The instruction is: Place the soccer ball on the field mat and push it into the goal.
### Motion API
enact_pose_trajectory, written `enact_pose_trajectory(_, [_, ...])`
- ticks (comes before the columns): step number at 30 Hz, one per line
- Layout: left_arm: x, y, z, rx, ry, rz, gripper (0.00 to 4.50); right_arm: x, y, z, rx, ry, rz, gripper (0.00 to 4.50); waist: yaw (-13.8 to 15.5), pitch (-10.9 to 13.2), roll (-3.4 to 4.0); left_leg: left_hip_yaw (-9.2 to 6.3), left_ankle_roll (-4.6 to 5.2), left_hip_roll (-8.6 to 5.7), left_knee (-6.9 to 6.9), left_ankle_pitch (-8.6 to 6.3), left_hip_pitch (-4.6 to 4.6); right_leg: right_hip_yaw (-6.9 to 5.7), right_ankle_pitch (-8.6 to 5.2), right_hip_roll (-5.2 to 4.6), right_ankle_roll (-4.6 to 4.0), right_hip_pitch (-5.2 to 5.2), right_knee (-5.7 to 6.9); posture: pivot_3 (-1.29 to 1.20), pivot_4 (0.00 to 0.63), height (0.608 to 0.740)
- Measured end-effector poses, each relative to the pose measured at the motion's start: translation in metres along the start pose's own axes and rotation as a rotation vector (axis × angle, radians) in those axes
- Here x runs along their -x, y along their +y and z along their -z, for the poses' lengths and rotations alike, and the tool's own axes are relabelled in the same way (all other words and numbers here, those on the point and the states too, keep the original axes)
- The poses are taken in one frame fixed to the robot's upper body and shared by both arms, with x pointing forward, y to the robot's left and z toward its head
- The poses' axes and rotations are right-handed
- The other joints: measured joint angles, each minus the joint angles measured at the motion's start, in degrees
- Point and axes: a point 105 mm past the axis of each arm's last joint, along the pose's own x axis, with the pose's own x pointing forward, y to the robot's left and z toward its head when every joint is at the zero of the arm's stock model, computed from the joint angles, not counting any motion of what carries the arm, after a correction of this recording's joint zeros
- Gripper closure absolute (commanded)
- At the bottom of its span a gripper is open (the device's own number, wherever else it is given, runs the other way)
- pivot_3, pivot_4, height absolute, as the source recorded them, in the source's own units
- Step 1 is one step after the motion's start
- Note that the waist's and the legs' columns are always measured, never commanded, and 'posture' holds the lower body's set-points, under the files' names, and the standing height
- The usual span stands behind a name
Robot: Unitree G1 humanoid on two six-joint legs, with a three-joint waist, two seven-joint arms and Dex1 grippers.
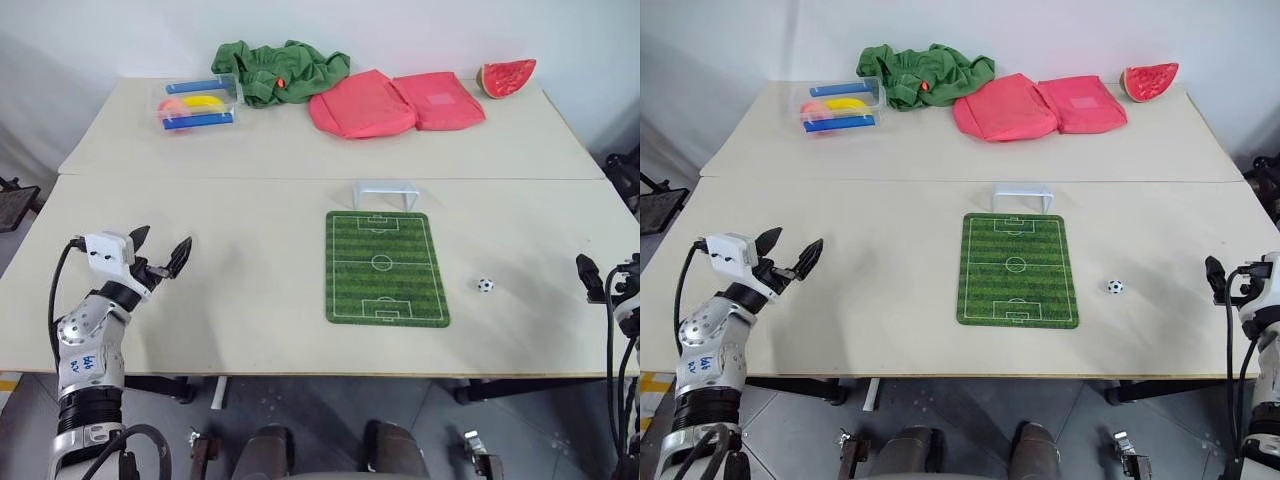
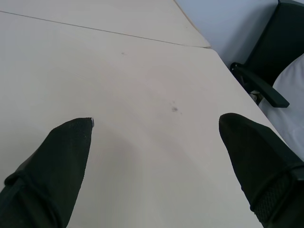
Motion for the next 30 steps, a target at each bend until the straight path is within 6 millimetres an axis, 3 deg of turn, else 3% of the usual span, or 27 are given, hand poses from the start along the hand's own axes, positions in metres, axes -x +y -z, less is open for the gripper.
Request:
enact_pose_trajectory(5, [-0.002, -0.001, 0.0, 0.017, 0.008, 0.006, 0.0, 0.009, 0.003, -0.005, 0.024, 0.003, -0.025, 0.04, 0.1, 0.0, 0.01, -0.01, 0.0, 0.0, 0.0, -0.01, -0.02, 0.0, 0.0, 0.0, 0.01, -0.01, -0.01, 0.0, 0.15, 0.74])
enact_pose_trajectory(10, [-0.018, -0.012, -0.018, 0.009, -0.039, 0.112, 0.0, 0.012, 0.017, -0.034, 0.025, -0.04, -0.092, 0.04, 0.1, 0.0, 0.02, 0.01, 0.0, -0.01, 0.03, -0.01, -0.01, 0.04, 0.02, 0.0, 0.03, -0.01, 0.01, 0.0, 0.15, 0.74])
enact_pose_trajectory(13, [-0.028, -0.031, -0.022, 0.023, -0.042, 0.251, 0.0, 0.014, 0.039, -0.055, 0.034, -0.048, -0.219, 0.04, 0.1, 0.0, 0.02, 0.01, 0.0, 0.0, 0.03, -0.01, -0.01, 0.04, 0.02, 0.01, 0.03, -0.02, 0.03, 0.0, 0.15, 0.74])
enact_pose_trajectory(16, [-0.034, -0.057, -0.022, 0.022, -0.022, 0.426, 0.0, 0.018, 0.075, -0.067, 0.105, -0.014, -0.422, 0.04, 0.1, 0.0, 0.01, 0.02, 0.01, 0.02, 0.03, -0.01, -0.01, 0.04, 0.02, 0.05, 0.03, -0.03, 0.03, 0.0, 0.15, 0.74])
enact_pose_trajectory(19, [-0.035, -0.075, -0.023, 0.025, -0.011, 0.552, 0.0, 0.024, 0.107, -0.061, 0.157, 0.051, -0.604, 0.04, 0.2, 0.0, -0.01, 0.01, 0.02, 0.02, 0.03, -0.02, -0.04, 0.04, 0.02, 0.06, 0.03, -0.03, 0.0, 0.0, 0.15, 0.74])
enact_pose_trajectory(23, [-0.036, -0.087, -0.023, 0.012, -0.007, 0.626, 0.0, 0.025, 0.129, -0.043, 0.17, 0.141, -0.759, 0.04, 0.2, 0.1, -0.05, 0.02, 0.04, 0.01, 0.08, -0.03, -0.03, 0.04, 0.04, 0.06, 0.06, 0.0, -0.02, 0.0, 0.15, 0.74])
enact_pose_trajectory(30, [-0.031, -0.096, -0.014, 0.007, 0.016, 0.639, 0.0, 0.019, 0.135, -0.022, 0.168, 0.229, -0.836, 0.04, 0.2, 0.1, -0.06, 0.01, 0.04, 0.0, 0.03, -0.04, -0.06, 0.05, 0.06, 0.06, 0.08, -0.03, -0.06, 0.0, 0.15, 0.74])
